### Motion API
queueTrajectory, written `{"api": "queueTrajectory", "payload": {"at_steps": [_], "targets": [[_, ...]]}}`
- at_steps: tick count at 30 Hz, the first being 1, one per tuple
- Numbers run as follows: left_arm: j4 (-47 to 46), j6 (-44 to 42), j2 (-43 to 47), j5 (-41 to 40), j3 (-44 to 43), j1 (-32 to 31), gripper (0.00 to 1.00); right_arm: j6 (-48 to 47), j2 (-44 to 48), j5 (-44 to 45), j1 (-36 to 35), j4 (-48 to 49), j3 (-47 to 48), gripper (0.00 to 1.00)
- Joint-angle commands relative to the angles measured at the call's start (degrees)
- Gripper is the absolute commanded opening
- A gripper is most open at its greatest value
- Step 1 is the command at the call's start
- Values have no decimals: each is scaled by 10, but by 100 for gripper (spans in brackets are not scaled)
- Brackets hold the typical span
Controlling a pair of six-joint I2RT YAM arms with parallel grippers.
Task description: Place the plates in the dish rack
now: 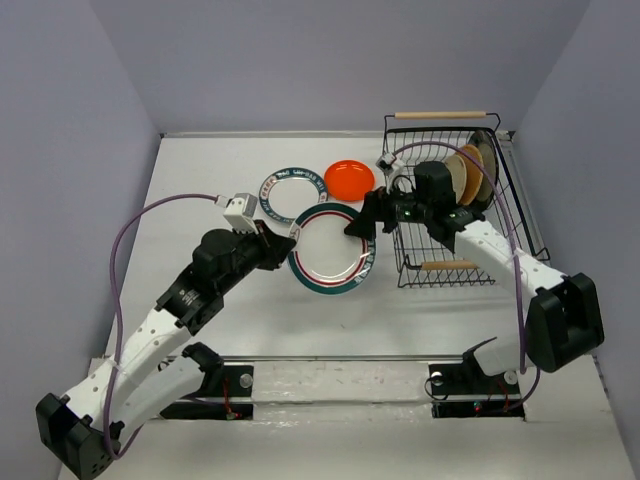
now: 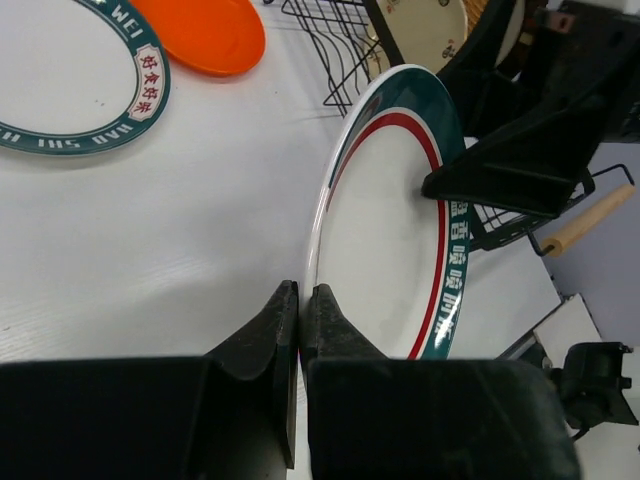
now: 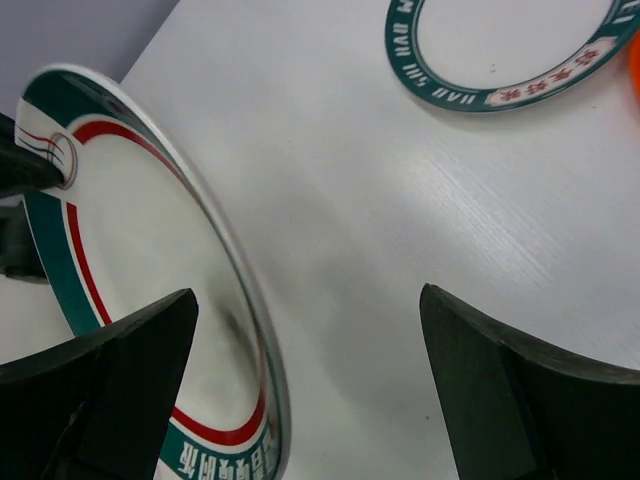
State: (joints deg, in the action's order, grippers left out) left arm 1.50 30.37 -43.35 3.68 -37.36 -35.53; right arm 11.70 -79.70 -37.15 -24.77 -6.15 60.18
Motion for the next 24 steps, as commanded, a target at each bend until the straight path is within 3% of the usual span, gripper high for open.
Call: {"api": "queueTrajectory", "payload": {"at_steps": [1, 4, 5, 8, 9, 12, 16, 19, 24], "targets": [[-55, -8, 25, 25, -46, 0, 6, 9, -21, -166, 0, 21, 19, 95], [-59, -10, 20, 24, -48, 0, 8, 34, -18, -217, 0, 84, 5, 68], [-59, -12, 17, 28, -51, 0, 11, 42, -17, -241, 0, 89, 5, 45], [-53, -21, 20, 21, -59, 1, 42, 53, -9, -241, 0, 97, 12, 7], [-48, -29, 24, 14, -63, 0, 71, 55, -1, -217, 0, 97, 14, 7], [15, -56, 36, -43, -92, 0, 98, 67, 47, -117, 0, 92, 31, 7], [62, -101, 51, -125, -104, 1, 99, 54, 81, 100, 14, 35, 64, 7], [79, -115, 60, -171, -83, 0, 99, 11, 98, 356, 19, 2, 112, 7], [74, -129, 60, -176, -52, 1, 99, -59, 97, 577, 59, 19, 164, 7]]}}
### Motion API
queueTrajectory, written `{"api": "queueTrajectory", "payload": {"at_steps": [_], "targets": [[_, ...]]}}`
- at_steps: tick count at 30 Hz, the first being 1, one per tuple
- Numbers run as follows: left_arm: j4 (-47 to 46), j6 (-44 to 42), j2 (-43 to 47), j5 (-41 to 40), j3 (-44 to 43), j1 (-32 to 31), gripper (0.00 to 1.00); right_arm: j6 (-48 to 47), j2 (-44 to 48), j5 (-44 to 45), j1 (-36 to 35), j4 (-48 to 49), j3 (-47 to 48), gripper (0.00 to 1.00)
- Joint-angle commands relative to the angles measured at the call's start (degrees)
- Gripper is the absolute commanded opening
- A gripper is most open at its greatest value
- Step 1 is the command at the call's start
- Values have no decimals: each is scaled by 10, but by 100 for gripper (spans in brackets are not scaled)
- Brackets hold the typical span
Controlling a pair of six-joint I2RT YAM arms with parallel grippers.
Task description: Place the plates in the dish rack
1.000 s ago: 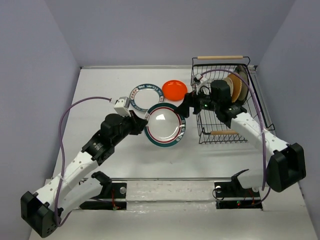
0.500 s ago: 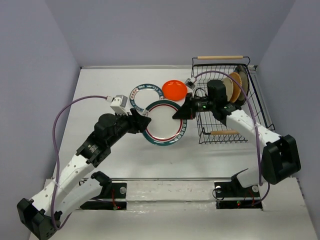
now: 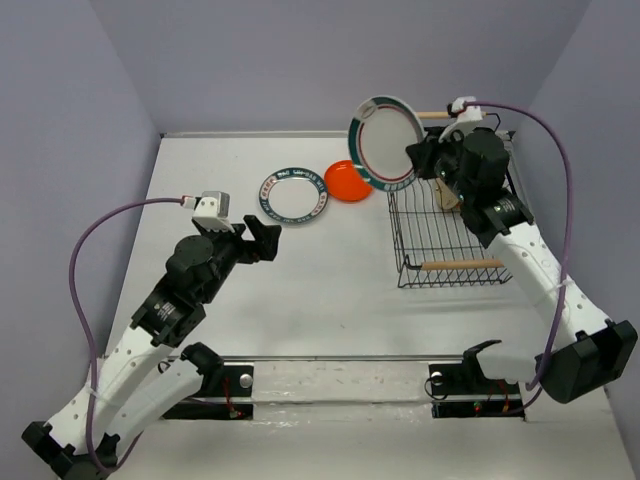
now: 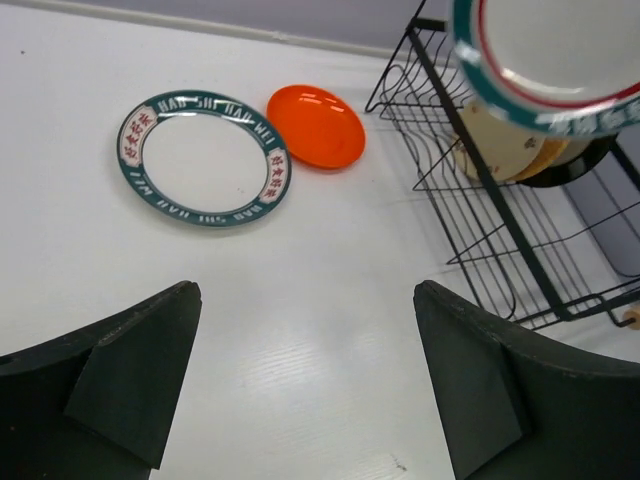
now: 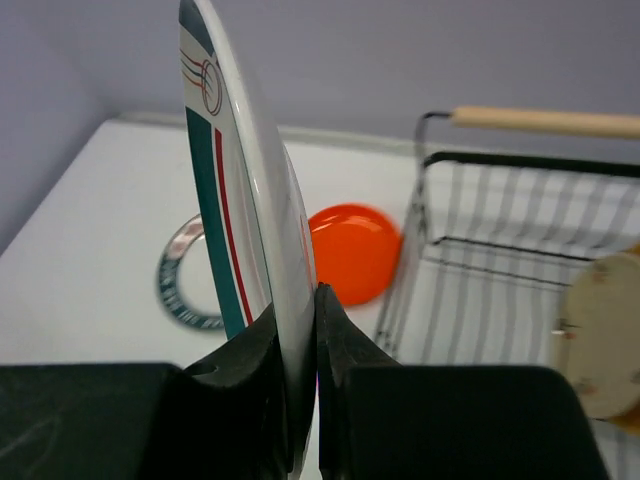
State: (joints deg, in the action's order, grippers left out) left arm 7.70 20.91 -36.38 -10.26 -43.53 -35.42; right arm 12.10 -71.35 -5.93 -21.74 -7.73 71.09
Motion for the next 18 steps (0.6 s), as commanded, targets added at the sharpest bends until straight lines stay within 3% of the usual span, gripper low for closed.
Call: {"api": "queueTrajectory", "payload": {"at_steps": [1, 5, 10, 18], "targets": [[12, -38, -13, -36, 8, 1, 99, -73, 8, 286, 35, 41, 57, 7], [9, -44, -21, -14, 11, 3, 99, -143, -43, 329, 86, 75, 60, 7], [9, -45, -20, -5, 13, 3, 99, -158, -116, 285, 150, 118, 63, 7], [9, -43, -21, 0, 13, 4, 99, -204, -194, 298, 155, 147, 62, 7]]}}
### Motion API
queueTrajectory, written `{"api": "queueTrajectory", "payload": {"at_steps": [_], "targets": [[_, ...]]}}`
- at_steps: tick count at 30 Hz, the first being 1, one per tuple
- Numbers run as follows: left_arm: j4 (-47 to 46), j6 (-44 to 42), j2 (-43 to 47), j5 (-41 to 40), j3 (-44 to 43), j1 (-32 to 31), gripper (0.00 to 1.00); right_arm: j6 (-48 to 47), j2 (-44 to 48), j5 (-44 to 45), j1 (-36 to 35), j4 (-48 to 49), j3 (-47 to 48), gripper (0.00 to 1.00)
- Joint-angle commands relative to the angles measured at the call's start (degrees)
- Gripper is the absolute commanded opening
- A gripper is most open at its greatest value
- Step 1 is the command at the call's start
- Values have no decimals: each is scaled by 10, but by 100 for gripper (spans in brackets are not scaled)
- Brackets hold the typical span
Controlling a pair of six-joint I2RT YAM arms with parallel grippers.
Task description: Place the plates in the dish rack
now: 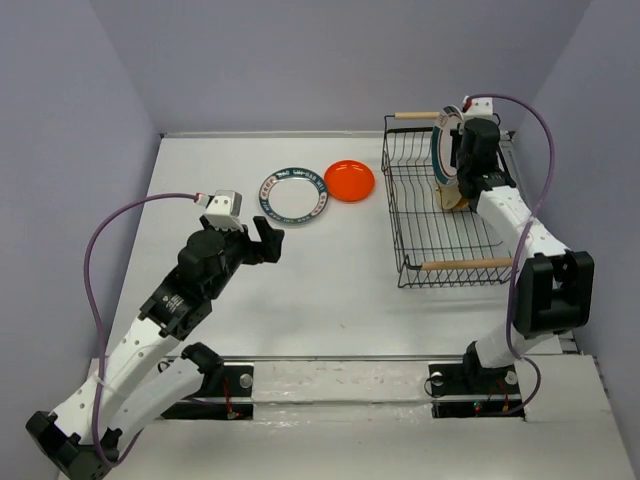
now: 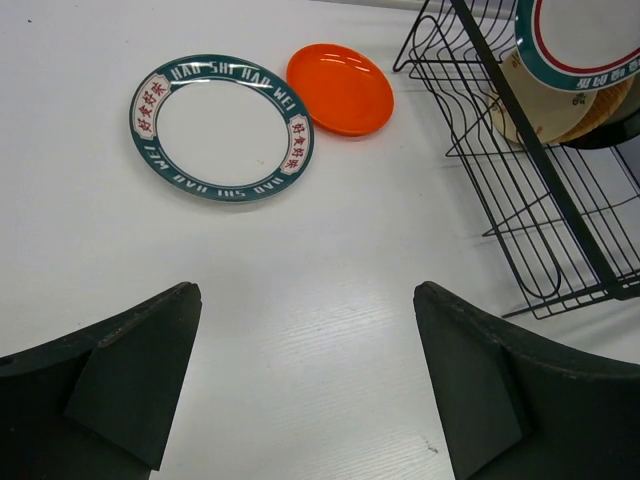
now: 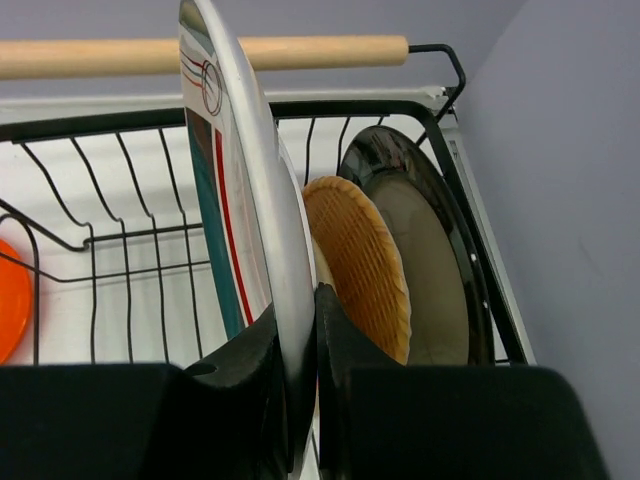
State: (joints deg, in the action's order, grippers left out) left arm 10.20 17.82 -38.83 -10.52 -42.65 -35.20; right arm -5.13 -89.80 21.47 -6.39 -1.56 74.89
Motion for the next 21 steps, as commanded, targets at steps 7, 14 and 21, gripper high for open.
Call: {"api": "queueTrajectory", "payload": {"at_steps": [7, 14, 21], "targets": [[-17, -12, 2, 1, 5, 3, 99, -33, -57, 20, 7, 84, 15, 7], [-17, -13, -3, 4, 4, 7, 99, -35, -91, 15, 7, 77, 7, 7], [-18, -13, -5, 13, 4, 9, 99, -16, -93, 26, 7, 74, -25, 7]]}}
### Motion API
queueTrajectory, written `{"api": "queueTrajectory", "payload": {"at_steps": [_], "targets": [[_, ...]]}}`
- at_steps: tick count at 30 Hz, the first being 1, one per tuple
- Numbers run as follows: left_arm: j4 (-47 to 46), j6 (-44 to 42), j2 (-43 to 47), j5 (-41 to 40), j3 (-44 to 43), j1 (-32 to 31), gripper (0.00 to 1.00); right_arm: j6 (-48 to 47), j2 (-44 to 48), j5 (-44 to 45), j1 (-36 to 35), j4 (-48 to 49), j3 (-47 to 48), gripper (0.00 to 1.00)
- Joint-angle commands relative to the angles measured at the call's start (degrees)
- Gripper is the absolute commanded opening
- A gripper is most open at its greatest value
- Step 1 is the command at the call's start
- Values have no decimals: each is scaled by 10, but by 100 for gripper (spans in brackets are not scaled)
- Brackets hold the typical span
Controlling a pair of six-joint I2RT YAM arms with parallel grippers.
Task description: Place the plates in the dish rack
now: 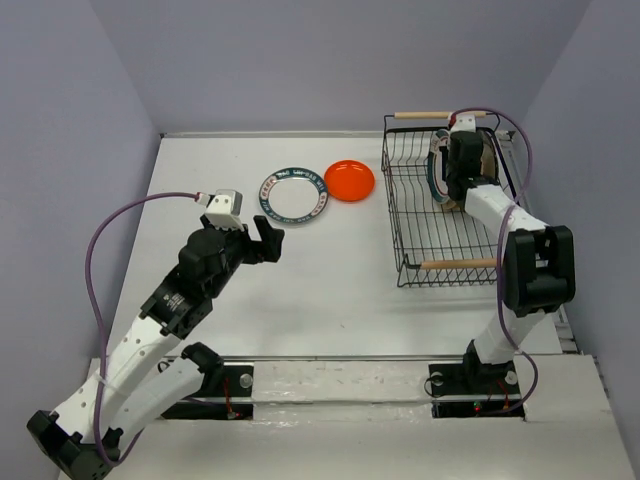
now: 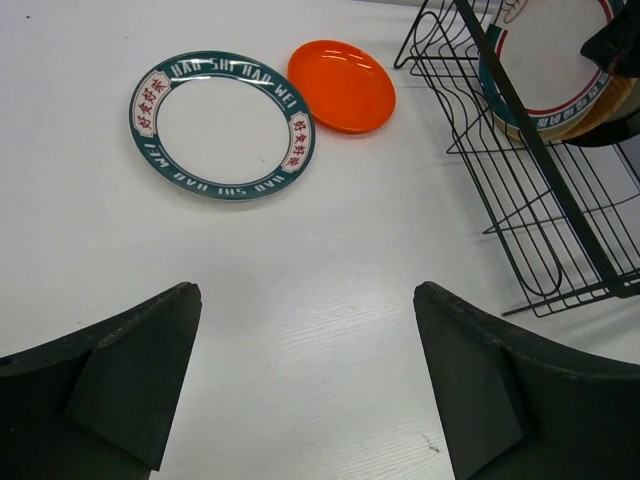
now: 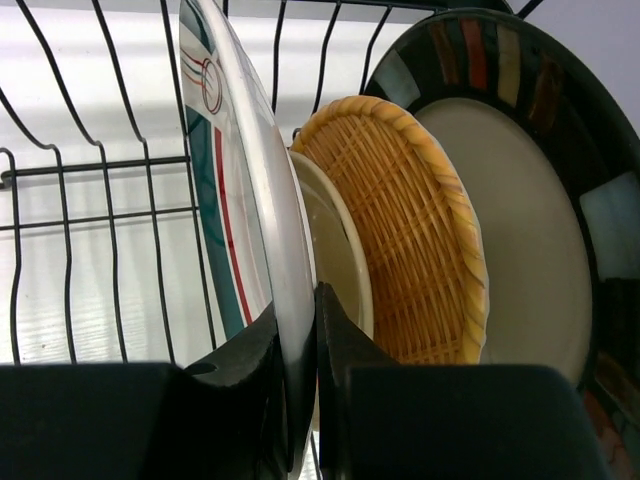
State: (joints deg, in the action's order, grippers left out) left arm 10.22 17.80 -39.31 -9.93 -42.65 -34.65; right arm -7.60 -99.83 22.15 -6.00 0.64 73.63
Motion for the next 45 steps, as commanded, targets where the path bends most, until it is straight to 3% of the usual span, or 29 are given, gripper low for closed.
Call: {"api": "queueTrajectory", "payload": {"at_steps": [1, 4, 8, 12, 19, 25, 30, 32, 35, 37, 42, 45], "targets": [[-19, -13, -1, 7, 4, 5, 99, 11, 7, 23, 3, 52, -16, 7], [-19, -12, -2, 10, 5, 6, 99, 21, 10, 27, 3, 52, -26, 12], [-19, -12, -3, 11, 5, 6, 99, 33, 16, 29, 3, 51, -29, 54], [-20, -9, -6, 12, 6, 6, 99, 42, 33, 24, 3, 41, -23, 65], [-23, -4, -22, 22, 4, 12, 99, 68, 83, 3, 3, 8, -9, 68], [-33, 14, -42, 42, 5, 17, 99, 112, 135, -9, 3, -41, 6, 79], [-97, 85, -79, 124, 17, 27, 99, 207, 216, -129, 3, -48, -30, 81], [-168, 146, -100, 130, 44, 27, 98, 236, 265, -179, 3, -18, -82, 79], [-251, 216, -154, 120, 68, 27, 93, 285, 325, -258, -8, 34, -155, 73], [-274, 234, -195, 73, 67, 27, 92, 310, 350, -293, -20, 51, -183, 67], [-296, 272, -286, -63, 72, 48, 88, 331, 408, -360, -51, 66, -242, 65], [-326, 316, -353, -29, 78, 91, 87, 337, 421, -376, -77, 68, -255, 65]]}}
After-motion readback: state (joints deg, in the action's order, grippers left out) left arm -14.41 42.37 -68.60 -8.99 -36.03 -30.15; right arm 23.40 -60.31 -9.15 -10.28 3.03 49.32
